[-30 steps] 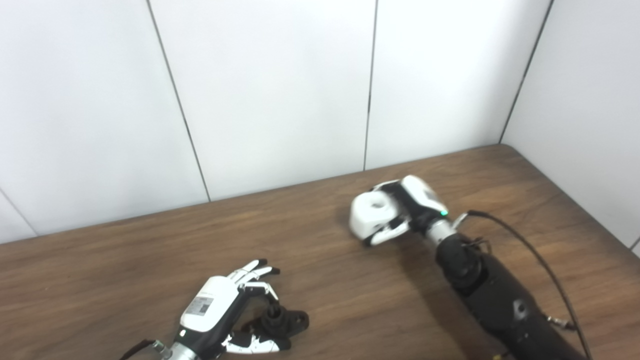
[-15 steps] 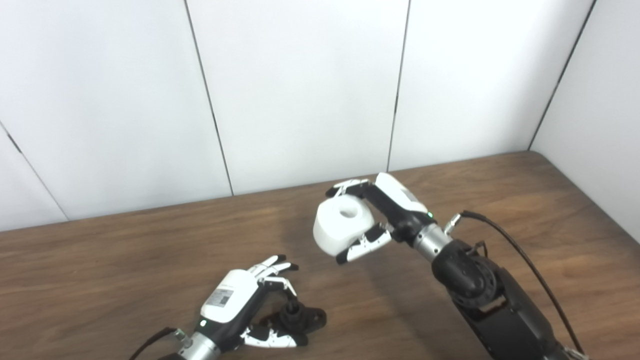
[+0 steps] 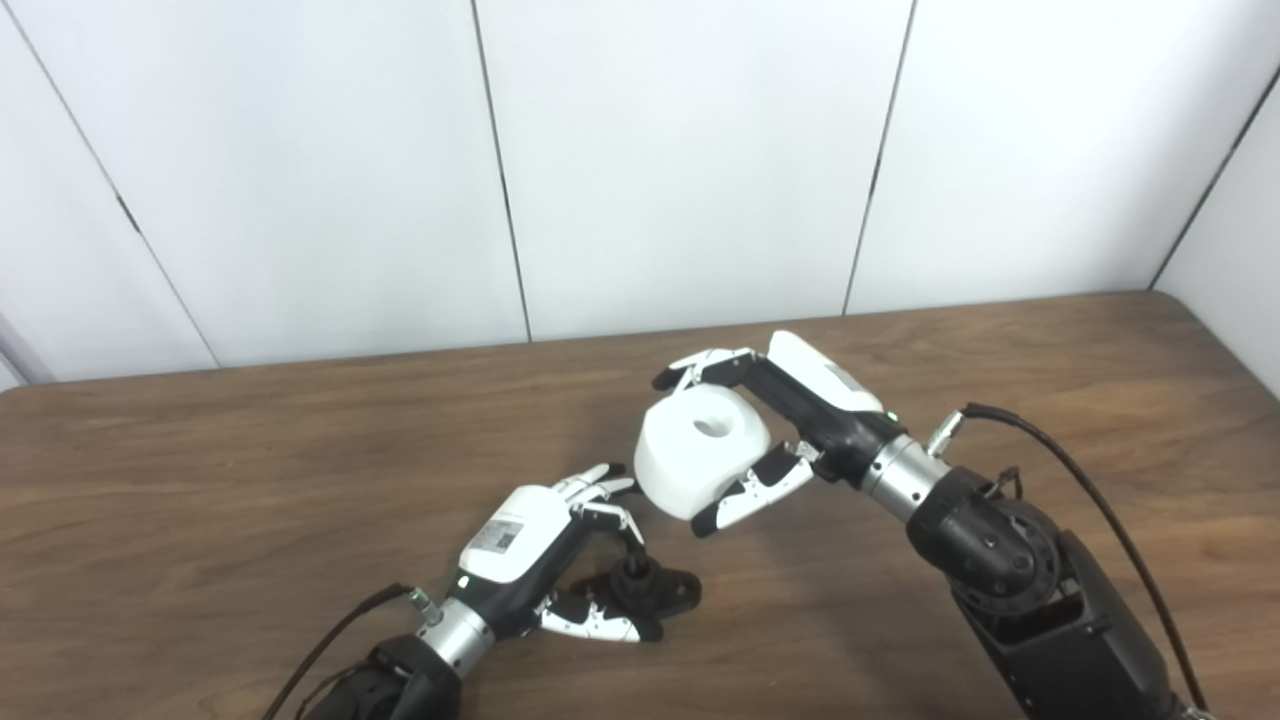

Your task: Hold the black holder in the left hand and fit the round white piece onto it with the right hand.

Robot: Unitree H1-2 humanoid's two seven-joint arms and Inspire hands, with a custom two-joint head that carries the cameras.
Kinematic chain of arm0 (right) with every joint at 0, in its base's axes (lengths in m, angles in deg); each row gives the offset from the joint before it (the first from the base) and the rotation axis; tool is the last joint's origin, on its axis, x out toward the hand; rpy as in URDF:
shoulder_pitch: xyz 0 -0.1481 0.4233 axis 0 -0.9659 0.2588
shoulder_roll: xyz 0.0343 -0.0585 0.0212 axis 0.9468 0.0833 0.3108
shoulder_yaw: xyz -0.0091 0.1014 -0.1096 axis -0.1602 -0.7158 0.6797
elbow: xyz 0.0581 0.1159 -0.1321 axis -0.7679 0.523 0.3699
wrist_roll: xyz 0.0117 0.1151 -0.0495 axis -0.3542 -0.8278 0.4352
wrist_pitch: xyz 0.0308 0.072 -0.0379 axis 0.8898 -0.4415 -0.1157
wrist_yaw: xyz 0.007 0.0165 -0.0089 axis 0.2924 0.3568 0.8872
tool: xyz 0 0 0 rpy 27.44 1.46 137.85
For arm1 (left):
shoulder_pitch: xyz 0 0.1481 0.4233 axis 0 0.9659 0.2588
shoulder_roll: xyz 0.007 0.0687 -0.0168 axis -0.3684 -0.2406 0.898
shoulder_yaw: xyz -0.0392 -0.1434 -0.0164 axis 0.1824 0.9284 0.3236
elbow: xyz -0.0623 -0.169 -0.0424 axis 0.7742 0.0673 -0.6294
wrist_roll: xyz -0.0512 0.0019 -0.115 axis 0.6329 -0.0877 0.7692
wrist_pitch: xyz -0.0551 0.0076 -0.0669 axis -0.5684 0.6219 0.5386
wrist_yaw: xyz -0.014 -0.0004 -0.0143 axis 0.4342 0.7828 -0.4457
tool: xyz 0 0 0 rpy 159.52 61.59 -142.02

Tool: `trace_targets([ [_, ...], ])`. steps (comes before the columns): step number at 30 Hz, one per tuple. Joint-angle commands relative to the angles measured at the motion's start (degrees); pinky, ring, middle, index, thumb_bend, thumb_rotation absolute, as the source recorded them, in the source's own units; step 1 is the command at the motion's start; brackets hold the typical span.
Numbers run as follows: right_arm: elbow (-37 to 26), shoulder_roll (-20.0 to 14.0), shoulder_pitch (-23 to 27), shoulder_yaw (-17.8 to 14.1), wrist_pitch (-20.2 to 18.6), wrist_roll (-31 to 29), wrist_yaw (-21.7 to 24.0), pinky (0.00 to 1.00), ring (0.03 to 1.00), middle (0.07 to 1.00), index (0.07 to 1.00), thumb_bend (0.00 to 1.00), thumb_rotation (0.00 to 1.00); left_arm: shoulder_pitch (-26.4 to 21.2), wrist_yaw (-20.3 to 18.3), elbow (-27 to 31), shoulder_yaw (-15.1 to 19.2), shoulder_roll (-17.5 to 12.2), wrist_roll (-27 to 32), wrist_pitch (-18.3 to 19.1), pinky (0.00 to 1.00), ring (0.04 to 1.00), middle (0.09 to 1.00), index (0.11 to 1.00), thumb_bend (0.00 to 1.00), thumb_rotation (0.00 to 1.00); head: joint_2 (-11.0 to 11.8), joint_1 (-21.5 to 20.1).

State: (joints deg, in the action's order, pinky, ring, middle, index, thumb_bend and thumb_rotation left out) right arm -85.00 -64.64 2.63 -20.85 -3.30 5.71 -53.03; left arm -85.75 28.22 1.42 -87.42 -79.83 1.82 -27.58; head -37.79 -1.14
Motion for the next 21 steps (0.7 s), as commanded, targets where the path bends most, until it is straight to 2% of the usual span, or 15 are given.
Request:
trace_targets([
  [1, -2.7, 0.2, 1.6, 0.0, 0.5, -1.2, 0.6, 0.66, 0.782, 0.764, 0.481, 0.52, 0.13, 4.3, -1.0, -5.0, -1.6, 0.8, -1.1, 1.5, 0.9, 0.948, 0.866, 0.478, 0.52, 0.06, -0.1, 0.0],
  [6, -2.0, 0.7, 1.3, 0.6, 1.2, -1.3, 1.5, 0.66, 0.776, 0.766, 0.48, 0.52, 0.13, 4.5, -2.2, -4.0, -1.6, 1.1, -1.2, 3.0, 0.91, 0.954, 0.869, 0.478, 0.52, 0.06, -0.3, 0.4],
  [21, 1.4, 0.9, 0.7, 3.8, 2.2, 0.6, 2.8, 0.66, 0.781, 0.773, 0.481, 0.52, 0.13, 4.4, -1.7, -4.2, -1.9, 1.7, -1.8, 3.2, 0.92, 0.955, 0.871, 0.478, 0.52, 0.06, -0.9, 1.0],
])
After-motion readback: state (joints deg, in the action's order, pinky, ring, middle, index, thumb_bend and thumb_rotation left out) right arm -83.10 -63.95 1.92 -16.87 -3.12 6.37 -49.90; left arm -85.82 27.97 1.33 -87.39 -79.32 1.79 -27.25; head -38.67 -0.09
